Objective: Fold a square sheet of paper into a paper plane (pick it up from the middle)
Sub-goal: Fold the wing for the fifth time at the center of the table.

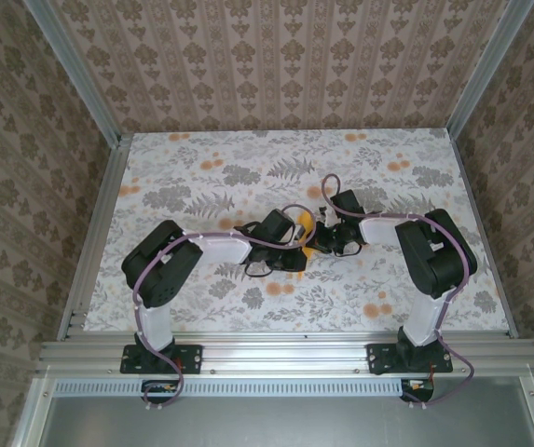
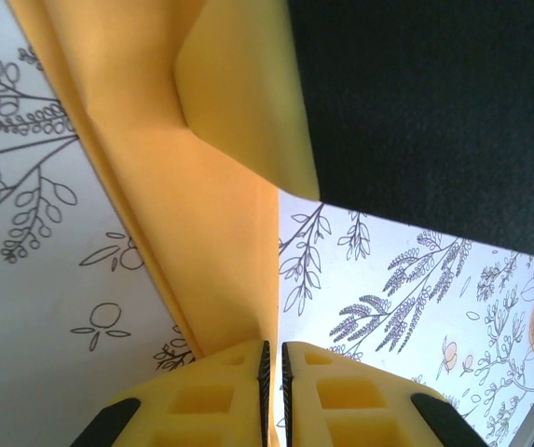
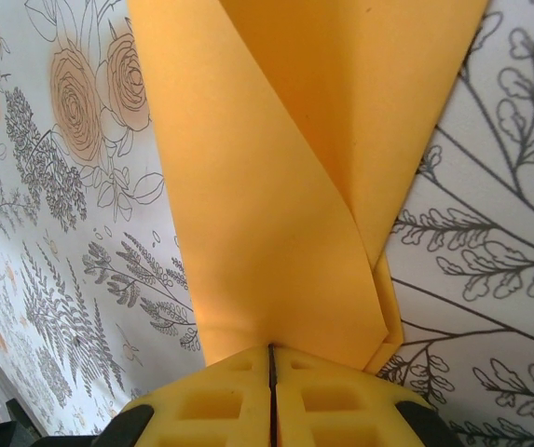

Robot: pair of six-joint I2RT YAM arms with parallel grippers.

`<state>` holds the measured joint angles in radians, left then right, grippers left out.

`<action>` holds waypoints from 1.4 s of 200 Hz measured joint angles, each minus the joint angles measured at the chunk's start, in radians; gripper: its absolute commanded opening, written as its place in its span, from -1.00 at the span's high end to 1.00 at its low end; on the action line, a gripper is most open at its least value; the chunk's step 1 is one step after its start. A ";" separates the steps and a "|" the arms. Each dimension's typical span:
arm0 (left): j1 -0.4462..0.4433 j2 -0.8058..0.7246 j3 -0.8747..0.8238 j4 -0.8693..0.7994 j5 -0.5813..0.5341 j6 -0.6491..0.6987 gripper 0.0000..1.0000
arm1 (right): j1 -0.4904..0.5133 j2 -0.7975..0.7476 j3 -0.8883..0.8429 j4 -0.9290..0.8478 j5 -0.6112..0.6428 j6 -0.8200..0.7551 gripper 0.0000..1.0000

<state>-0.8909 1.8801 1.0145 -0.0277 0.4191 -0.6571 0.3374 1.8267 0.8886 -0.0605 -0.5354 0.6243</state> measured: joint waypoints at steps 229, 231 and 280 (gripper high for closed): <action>-0.040 -0.055 -0.082 0.021 -0.031 0.014 0.81 | 0.000 0.022 0.024 -0.018 -0.021 0.001 0.81; -0.040 -0.055 -0.084 0.022 -0.030 0.014 0.81 | 0.000 0.022 0.024 -0.018 -0.021 0.000 0.81; -0.056 -0.083 -0.111 -0.008 0.004 0.014 0.82 | 0.000 0.026 0.027 -0.010 -0.023 0.002 0.81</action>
<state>-0.9470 1.7969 0.9035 -0.0360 0.4229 -0.6430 0.3374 1.8526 0.9154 -0.0708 -0.5583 0.6258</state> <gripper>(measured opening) 0.087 0.097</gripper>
